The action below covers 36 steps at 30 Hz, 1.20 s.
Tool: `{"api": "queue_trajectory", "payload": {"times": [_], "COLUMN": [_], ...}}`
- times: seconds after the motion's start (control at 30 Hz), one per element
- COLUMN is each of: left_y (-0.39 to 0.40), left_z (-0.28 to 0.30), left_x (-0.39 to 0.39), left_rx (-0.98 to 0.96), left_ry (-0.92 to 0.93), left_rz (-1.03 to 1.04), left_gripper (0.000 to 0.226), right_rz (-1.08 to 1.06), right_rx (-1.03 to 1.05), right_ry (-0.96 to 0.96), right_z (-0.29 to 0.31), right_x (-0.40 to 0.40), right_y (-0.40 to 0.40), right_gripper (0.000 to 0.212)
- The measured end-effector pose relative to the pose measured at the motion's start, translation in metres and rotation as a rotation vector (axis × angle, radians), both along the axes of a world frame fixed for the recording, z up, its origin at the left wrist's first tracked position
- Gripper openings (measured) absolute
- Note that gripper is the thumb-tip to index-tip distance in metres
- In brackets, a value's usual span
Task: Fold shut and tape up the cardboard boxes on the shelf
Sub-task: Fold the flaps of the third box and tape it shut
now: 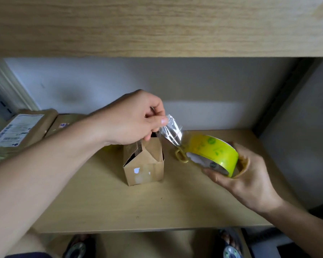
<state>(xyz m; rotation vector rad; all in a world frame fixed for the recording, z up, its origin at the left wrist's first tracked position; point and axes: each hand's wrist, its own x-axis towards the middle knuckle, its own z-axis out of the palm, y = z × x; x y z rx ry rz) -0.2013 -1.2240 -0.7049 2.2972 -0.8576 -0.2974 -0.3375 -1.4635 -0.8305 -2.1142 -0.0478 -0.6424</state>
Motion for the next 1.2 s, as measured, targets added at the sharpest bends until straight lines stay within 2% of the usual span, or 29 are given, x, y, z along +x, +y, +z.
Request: {"api": "queue_trajectory", "payload": {"times": [0.13,0.3,0.4,0.5,0.6,0.7,0.83,0.93,1.07,1.2], "left_y": [-0.007,-0.028,-0.038,-0.04,-0.042,-0.046,-0.049,-0.052,-0.05,-0.046], "left_z": [0.007,0.018,0.018,0.014,0.01,0.007,0.001,-0.003,-0.01,-0.01], "left_x": [0.006,0.008,0.013,0.018,0.022,0.025,0.029,0.032,0.037,0.039], "left_rx": [0.074,0.194,0.238,0.271,0.276,0.27,0.312,0.324,0.33,0.321], "left_ry": [-0.13,-0.306,-0.385,-0.43,-0.465,-0.496,-0.514,-0.533,-0.538,-0.53], "left_rz": [-0.043,-0.1,-0.147,-0.183,-0.2,-0.225,-0.239,-0.245,-0.246,-0.241], "left_gripper": [0.018,0.015,0.013,0.013,0.012,0.012,0.011,0.011,0.014,0.014], "right_rz": [0.11,0.301,0.382,0.431,0.394,0.237,0.078,-0.015,-0.078,-0.05], "right_rx": [-0.158,-0.281,-0.435,-0.5,-0.451,-0.404,-0.488,-0.574,-0.717,-0.839], "right_ry": [0.155,0.175,0.148,0.176,0.252,0.3,0.352,0.506,0.647,0.723], "right_z": [-0.008,-0.021,-0.027,-0.028,-0.024,-0.028,-0.039,-0.041,-0.031,-0.028], "right_x": [0.011,0.023,0.031,0.039,0.051,0.075,0.11,0.126,0.136,0.13], "right_y": [-0.006,0.003,0.01,0.017,0.014,0.004,0.001,0.007,0.016,0.013], "right_gripper": [0.051,0.045,0.035,0.038,0.034,0.023,0.004,0.021,0.029,0.034]}}
